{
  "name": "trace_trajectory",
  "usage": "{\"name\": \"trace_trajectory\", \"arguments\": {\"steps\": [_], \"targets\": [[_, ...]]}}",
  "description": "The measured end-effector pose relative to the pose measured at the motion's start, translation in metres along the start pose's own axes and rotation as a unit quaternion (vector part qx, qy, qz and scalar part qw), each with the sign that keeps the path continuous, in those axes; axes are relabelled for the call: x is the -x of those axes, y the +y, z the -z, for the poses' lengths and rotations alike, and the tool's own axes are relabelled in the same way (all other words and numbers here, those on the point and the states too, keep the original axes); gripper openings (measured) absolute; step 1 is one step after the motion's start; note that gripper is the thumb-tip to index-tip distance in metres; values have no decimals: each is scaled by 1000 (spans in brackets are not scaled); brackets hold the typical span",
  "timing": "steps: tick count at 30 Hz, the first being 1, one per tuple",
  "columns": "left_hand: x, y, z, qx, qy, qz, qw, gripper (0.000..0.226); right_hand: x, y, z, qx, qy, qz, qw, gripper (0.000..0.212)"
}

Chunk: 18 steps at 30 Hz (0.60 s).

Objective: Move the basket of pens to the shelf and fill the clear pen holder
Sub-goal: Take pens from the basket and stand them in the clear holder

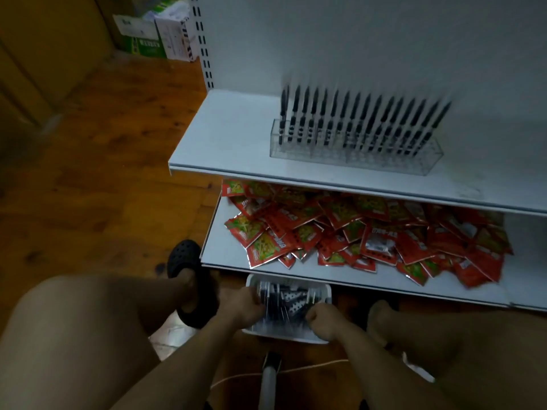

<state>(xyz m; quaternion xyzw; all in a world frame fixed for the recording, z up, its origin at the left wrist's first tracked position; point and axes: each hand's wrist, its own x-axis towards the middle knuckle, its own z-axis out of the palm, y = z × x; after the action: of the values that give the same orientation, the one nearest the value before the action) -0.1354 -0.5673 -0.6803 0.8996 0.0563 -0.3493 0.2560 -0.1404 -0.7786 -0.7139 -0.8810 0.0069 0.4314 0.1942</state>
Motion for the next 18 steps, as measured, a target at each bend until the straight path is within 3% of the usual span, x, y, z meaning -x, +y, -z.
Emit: {"name": "trace_trajectory", "arguments": {"steps": [3,6,12,18], "targets": [[-28,-11,-10,3,-8,29,1000,41,-18,2,-8,-33,-2,-28,999,31],[-43,-6,-13,52,5,52,997,32,-46,-10,-6,-93,10,-15,995,24],[-66,-35,-54,123,-50,102,986,23,-100,-20,-38,-117,-69,1,991,47],[-86,-62,-69,203,-43,170,963,19,-139,-15,-64,-68,-133,-14,989,55]]}}
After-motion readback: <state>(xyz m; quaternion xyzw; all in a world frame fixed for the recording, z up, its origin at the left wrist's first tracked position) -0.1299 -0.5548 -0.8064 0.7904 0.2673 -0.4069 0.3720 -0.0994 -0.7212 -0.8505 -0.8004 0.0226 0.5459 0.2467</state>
